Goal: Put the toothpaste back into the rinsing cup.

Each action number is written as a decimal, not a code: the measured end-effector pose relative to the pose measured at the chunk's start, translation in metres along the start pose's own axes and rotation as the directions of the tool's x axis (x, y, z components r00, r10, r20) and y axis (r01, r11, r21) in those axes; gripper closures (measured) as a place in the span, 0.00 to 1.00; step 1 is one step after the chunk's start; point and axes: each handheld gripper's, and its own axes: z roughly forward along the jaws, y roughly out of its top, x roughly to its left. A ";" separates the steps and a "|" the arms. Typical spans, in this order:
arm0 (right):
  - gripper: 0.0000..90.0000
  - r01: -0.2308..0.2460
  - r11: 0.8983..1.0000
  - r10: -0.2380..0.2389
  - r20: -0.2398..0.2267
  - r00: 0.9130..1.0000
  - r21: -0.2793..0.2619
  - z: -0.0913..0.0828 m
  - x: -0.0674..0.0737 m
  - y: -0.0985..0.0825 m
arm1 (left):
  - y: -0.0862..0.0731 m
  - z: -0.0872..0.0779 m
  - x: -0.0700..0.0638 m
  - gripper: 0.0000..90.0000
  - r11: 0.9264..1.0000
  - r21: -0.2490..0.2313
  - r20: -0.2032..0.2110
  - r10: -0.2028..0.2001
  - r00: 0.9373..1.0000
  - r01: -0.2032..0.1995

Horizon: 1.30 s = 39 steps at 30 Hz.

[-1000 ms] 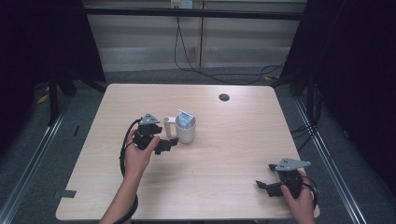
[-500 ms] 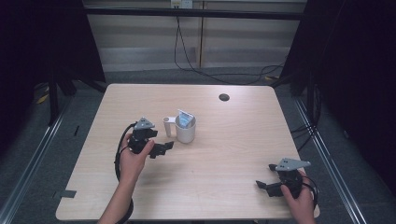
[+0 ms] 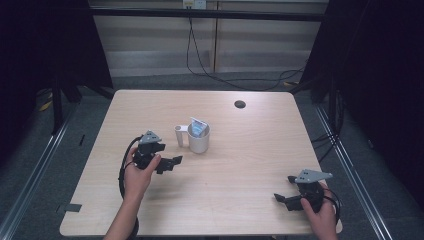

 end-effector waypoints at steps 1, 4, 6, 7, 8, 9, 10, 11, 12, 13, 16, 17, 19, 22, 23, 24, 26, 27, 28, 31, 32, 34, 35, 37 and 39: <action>0.14 0.000 1.000 0.000 0.000 1.000 0.000 0.000 0.000 0.000 | 0.000 0.000 0.000 0.17 1.000 0.000 0.000 0.000 1.000 0.000; 0.14 0.000 1.000 0.000 0.001 1.000 0.000 0.000 0.000 0.000 | -0.005 0.000 0.001 0.17 1.000 -0.004 0.005 -0.007 1.000 0.007; 0.14 0.000 1.000 0.000 0.000 1.000 0.000 0.000 0.000 0.000 | -0.007 0.000 0.001 0.17 1.000 0.000 0.005 -0.003 1.000 0.003; 0.14 0.000 1.000 0.000 0.000 1.000 0.000 0.000 0.000 0.000 | -0.007 0.000 0.001 0.17 1.000 0.000 0.005 -0.003 1.000 0.003; 0.14 0.000 1.000 0.000 0.002 1.000 0.001 0.000 0.000 0.000 | -0.010 0.000 0.001 0.17 1.000 0.001 0.007 -0.007 1.000 0.007; 0.14 0.001 1.000 -0.001 0.001 1.000 0.000 0.000 0.000 0.000 | -0.010 0.000 0.001 0.17 1.000 0.001 0.007 -0.007 1.000 0.007; 0.14 0.001 1.000 -0.001 0.001 1.000 0.000 0.000 0.000 0.000 | -0.012 0.000 0.001 0.17 1.000 0.002 0.006 -0.008 1.000 0.008; 0.14 0.000 1.000 0.000 0.000 1.000 0.000 0.000 0.000 0.000 | -0.014 0.000 0.002 0.17 1.000 0.001 0.006 -0.011 1.000 0.011; 0.14 0.000 1.000 0.000 0.001 1.000 0.000 0.000 0.000 0.000 | -0.017 0.000 0.002 0.17 1.000 0.004 0.005 -0.015 1.000 0.015; 0.14 0.000 1.000 0.000 0.003 1.000 0.002 0.000 0.000 0.000 | -0.017 0.000 0.002 0.17 1.000 0.004 0.005 -0.015 1.000 0.015; 0.14 0.000 1.000 0.000 0.002 1.000 0.001 0.000 0.000 0.000 | -0.024 0.000 0.004 0.17 1.000 0.010 0.001 -0.026 1.000 0.026; 0.14 0.000 1.000 0.000 0.002 1.000 0.001 0.000 0.000 0.000 | -0.024 0.000 0.004 0.17 1.000 0.010 0.001 -0.026 1.000 0.026; 0.14 0.000 1.000 0.000 0.001 1.000 0.000 0.000 0.000 0.000 | -0.027 -0.001 0.006 0.17 1.000 0.011 -0.001 -0.024 1.000 0.024; 0.14 0.001 1.000 -0.001 0.000 1.000 0.000 0.000 0.000 0.000 | -0.032 -0.001 0.007 0.17 1.000 0.016 -0.003 -0.023 1.000 0.023; 0.14 0.001 1.000 -0.001 0.000 1.000 0.000 0.000 0.000 0.000 | -0.034 -0.002 0.008 0.17 1.000 0.023 -0.005 -0.019 1.000 0.020; 0.14 0.001 1.000 -0.001 0.000 1.000 0.000 0.000 0.000 0.000 | -0.036 -0.002 0.008 0.17 0.999 0.017 -0.007 -0.029 1.000 0.029; 0.14 0.000 1.000 0.000 0.000 1.000 0.000 0.000 0.000 0.000 | -0.040 -0.004 0.010 0.17 0.999 0.028 -0.009 -0.020 1.000 0.020; 0.14 0.000 1.000 0.000 0.000 1.000 0.000 0.000 0.000 0.000 | -0.040 -0.004 0.010 0.17 0.999 0.028 -0.009 -0.020 1.000 0.020; 0.14 0.001 1.000 -0.001 0.000 1.000 0.000 0.000 0.000 0.000 | -0.042 -0.004 0.010 0.17 0.999 0.025 -0.009 -0.027 1.000 0.027; 0.14 0.000 1.000 0.000 0.000 1.000 0.000 0.000 0.000 0.000 | -0.046 -0.004 0.011 0.17 0.999 0.031 -0.014 -0.017 1.000 0.018; 0.14 0.000 1.000 0.000 0.000 1.000 0.000 0.000 0.000 0.000 | -0.049 -0.005 0.012 0.17 0.999 0.038 -0.017 -0.017 1.000 0.017; 0.14 0.000 1.000 0.000 0.000 1.000 0.000 0.000 0.000 0.000 | -0.053 -0.006 0.012 0.17 0.999 0.038 -0.018 -0.020 1.000 0.021; 0.14 0.000 1.000 0.000 0.000 1.000 0.000 0.000 0.000 0.000 | -0.053 -0.006 0.012 0.17 0.999 0.038 -0.018 -0.020 1.000 0.021; 0.14 0.000 1.000 0.000 0.000 1.000 0.000 0.000 0.000 0.000 | -0.056 -0.006 0.012 0.17 0.999 0.043 -0.021 -0.024 0.999 0.025; 0.14 0.001 1.000 -0.001 0.002 1.000 0.001 0.000 0.000 0.000 | -0.059 -0.006 0.013 0.17 0.999 0.048 -0.018 -0.021 1.000 0.022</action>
